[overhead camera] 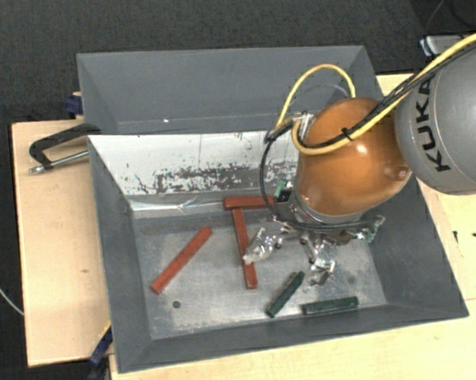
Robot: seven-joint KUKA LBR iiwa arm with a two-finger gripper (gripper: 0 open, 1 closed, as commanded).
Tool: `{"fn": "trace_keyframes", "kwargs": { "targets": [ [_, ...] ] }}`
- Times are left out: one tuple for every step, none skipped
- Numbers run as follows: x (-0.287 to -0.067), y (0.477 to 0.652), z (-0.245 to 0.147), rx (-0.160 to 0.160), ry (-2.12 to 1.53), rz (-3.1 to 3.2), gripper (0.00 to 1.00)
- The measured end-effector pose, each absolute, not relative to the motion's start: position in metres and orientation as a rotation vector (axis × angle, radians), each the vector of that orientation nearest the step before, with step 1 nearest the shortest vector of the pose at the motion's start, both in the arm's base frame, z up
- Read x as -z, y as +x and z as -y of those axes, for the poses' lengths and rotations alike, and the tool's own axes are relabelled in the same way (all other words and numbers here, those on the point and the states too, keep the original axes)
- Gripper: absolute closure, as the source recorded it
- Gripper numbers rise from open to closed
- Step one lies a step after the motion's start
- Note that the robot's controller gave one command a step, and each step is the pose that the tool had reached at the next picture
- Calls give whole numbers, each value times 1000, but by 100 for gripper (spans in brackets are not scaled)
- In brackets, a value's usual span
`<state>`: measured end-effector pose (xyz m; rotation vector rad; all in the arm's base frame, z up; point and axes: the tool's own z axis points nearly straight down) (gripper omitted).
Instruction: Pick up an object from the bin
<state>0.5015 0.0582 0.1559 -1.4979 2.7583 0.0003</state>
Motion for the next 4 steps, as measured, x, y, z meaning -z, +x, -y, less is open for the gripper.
{"fn": "trace_keyframes", "kwargs": {
  "targets": [
    [-109, 502, -45, 0, -1404, -2807, 0],
    [-77, 496, -24, 7, -1641, -2668, 100],
    [-77, 496, -24, 7, -1640, -2668, 100],
    [-221, 496, -28, 0, -1516, -2745, 100]
  ]
}}
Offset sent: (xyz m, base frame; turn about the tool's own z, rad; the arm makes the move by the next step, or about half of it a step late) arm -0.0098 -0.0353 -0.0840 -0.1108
